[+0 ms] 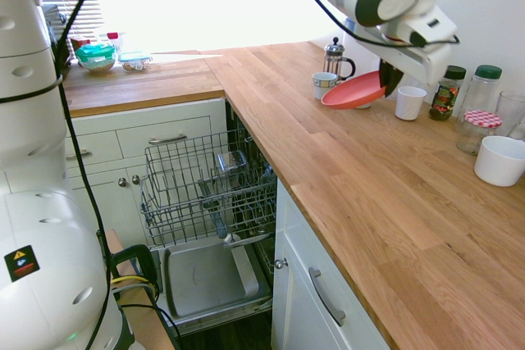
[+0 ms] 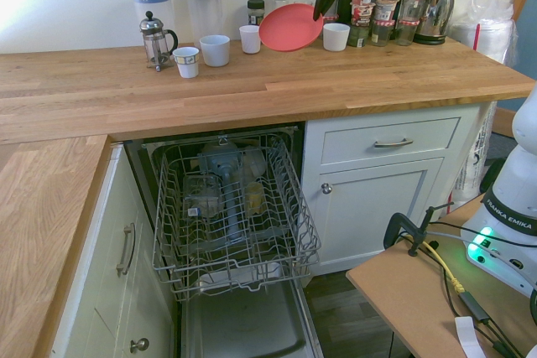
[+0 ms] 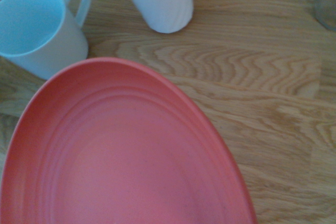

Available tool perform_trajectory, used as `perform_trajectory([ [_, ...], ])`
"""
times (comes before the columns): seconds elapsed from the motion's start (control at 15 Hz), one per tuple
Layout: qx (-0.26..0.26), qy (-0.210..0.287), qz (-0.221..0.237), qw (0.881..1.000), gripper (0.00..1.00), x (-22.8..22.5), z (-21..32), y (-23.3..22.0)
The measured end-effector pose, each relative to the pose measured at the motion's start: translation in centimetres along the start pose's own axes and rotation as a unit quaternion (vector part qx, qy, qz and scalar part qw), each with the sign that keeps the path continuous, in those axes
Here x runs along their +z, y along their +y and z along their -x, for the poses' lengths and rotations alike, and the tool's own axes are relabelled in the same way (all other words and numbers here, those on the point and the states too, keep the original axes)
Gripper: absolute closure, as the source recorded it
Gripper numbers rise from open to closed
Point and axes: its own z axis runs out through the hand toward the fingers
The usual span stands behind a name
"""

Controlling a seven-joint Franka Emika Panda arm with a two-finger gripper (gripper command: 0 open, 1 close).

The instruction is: Put the plate in the dishwasher

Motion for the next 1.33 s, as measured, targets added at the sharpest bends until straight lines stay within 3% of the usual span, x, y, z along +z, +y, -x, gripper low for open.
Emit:
perform_trajectory([
  [0.27,-0.091,0.085,0.05,0.991,1.0,-1.5,10.0,-7.0],
  [0.47,-0.132,0.131,0.087,0.979,1.0,-0.7,16.2,-9.5],
  [0.8,-0.172,0.186,0.124,0.959,1.0,0.6,20.9,-11.3],
  [1.0,-0.255,0.235,0.124,0.93,1.0,-0.2,26.5,-13.8],
  [1.33,-0.397,0.294,0.093,0.864,1.0,-2.9,39.4,-15.5],
])
